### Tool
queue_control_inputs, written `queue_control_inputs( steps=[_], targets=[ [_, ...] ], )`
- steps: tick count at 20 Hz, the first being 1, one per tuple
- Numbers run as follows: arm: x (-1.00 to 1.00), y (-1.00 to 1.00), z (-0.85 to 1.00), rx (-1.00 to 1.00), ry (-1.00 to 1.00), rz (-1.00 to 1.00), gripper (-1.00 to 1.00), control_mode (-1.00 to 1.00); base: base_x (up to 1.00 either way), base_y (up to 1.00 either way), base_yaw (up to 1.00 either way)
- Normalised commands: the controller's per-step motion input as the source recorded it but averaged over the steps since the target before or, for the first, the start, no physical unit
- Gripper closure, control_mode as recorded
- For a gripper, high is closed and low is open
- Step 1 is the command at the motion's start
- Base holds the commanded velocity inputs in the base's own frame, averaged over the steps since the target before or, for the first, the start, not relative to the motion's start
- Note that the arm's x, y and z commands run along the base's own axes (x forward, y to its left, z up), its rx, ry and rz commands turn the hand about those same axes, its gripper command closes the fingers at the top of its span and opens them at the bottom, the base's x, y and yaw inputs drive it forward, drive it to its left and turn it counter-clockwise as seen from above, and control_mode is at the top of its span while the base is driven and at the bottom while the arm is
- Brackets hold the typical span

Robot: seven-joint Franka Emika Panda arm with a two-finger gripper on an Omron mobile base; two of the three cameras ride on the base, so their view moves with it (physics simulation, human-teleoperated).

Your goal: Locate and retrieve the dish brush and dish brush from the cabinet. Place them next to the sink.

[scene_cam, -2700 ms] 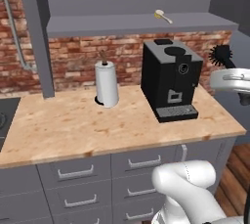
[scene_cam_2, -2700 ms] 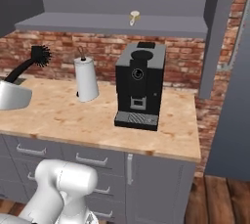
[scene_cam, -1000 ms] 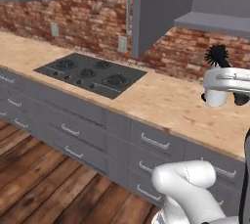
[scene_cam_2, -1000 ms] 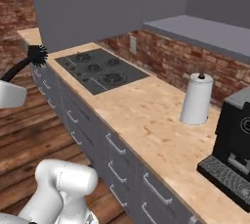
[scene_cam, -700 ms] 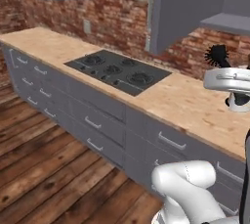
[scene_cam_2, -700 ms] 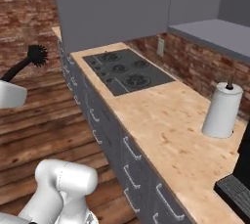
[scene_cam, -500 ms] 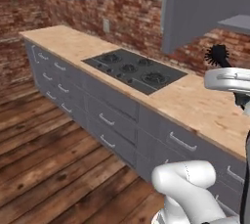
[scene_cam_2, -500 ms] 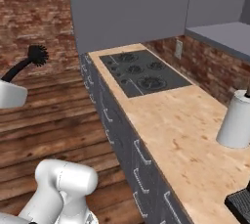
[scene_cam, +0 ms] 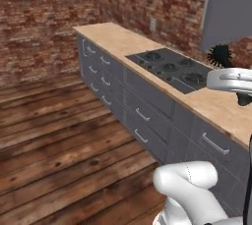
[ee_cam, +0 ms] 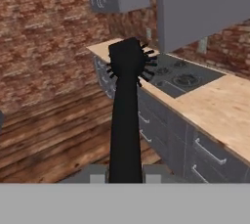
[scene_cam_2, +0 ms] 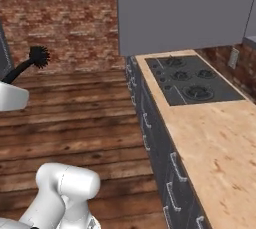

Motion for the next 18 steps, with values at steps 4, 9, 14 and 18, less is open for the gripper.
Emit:
queue_control_inputs(
  steps=[4, 9, 14, 18],
  targets=[
    [0.00, 0.00, 0.00, 0.00, 0.00, 0.00, 1.00, 1.00, -0.09, 0.43, 0.39],
    [0.00, 0.00, 0.00, 0.00, 0.00, 0.00, 1.00, 1.00, -0.09, 0.41, 0.40],
    [0.00, 0.00, 0.00, 0.00, 0.00, 0.00, 1.00, 1.00, -0.07, 0.34, 0.42],
    [0.00, 0.00, 0.00, 0.00, 0.00, 0.00, 1.00, 1.00, 0.00, 0.24, 0.41]
  ],
)
